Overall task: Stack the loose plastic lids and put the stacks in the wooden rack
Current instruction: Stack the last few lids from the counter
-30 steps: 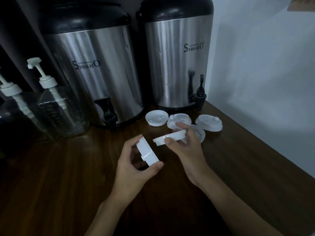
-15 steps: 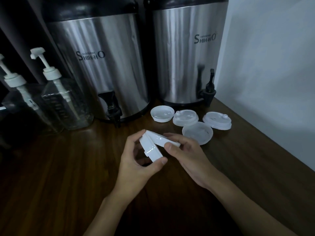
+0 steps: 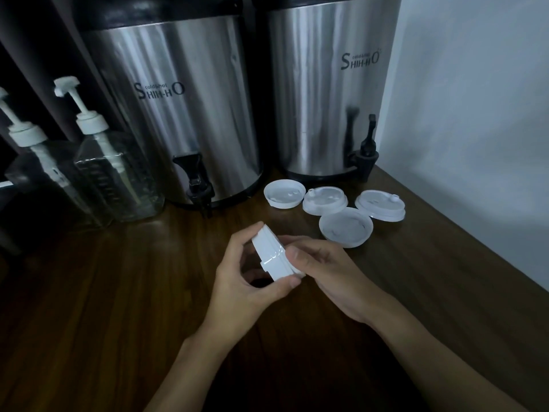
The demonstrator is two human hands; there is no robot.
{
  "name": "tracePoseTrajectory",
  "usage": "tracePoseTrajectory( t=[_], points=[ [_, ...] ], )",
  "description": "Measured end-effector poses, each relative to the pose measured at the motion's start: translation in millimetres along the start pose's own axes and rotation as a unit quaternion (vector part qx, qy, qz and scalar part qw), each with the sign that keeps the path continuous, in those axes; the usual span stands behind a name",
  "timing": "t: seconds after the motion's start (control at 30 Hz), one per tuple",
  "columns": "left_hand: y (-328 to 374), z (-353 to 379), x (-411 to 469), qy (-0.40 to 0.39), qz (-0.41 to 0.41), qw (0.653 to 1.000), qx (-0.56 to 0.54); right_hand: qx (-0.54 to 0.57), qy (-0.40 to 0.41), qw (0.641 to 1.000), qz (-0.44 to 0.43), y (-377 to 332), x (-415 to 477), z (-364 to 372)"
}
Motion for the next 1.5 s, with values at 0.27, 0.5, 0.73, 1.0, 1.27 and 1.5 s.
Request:
tracePoseTrajectory(
  t=[0.27, 0.5, 0.73, 1.0, 1.27, 1.5],
  points=[
    [-3, 0, -2, 0.005, -0.005, 1.000, -0.001, -0.015, -0.013, 1.000, 0.000, 2, -1, -3],
    [-4, 4, -1, -0.008, -0.016, 1.000, -0.002, 0.065, -0.027, 0.997, 0.025, 5, 0, -6],
    [-7, 8, -2, -0.026, -0.018, 0.999, 0.005, 0.096, -0.052, 0.994, 0.029, 5, -1, -5],
    [-6, 9, -4, -0.034, -0.008, 0.999, 0.042, -0.019, -0.042, 0.999, -0.025, -9, -5, -6],
    [-7, 2, -1, -0.013, -0.032, 0.999, 0.031, -0.493, 0.302, 0.815, -0.035, -25, -24, -81],
    [-8, 2, 0, -0.018, -0.036, 0.998, 0.051, -0.538, 0.244, 0.807, -0.017, -14, -23, -71]
  ],
)
Point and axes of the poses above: each hand's wrist, its own x-axis towards the middle knuckle, its own z-axis out of the palm, y = z × x, the point moved 8 cm from there along x, towards the middle knuckle, and after that the axes turned 2 degrees about -x, right-handed, at the moved point
